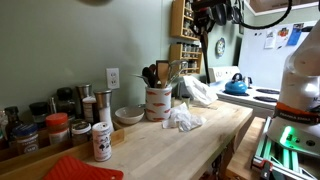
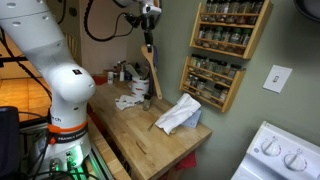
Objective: Move the wooden spoon and spatula to the counter
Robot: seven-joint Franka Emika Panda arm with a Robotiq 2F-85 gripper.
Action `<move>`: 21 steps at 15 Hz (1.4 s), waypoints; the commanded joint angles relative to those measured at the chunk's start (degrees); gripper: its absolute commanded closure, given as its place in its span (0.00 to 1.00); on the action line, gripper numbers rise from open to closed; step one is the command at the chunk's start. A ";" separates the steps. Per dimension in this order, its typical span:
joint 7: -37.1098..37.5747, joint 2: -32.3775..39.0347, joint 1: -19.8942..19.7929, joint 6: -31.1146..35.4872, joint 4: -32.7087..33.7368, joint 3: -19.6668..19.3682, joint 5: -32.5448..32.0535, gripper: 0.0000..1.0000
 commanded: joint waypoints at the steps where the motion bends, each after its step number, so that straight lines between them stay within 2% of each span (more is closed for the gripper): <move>1: -4.93 -0.25 -1.94 -4.56 -1.75 -0.82 -3.14 0.95; 3: -9.25 -0.76 -1.90 -5.06 -3.99 -2.04 -2.54 0.95; 7: -19.63 -3.37 -0.81 -1.92 -12.59 -4.42 1.61 0.95; 11: -25.33 -3.96 -1.41 0.86 -20.07 -4.51 2.64 0.95; 15: -26.03 -3.06 -1.51 8.83 -24.94 -3.67 4.70 0.95; 18: -25.00 -2.89 -2.09 14.72 -27.64 -2.74 3.62 0.95; 21: -24.82 -2.17 -2.06 16.73 -28.66 -1.65 2.36 0.95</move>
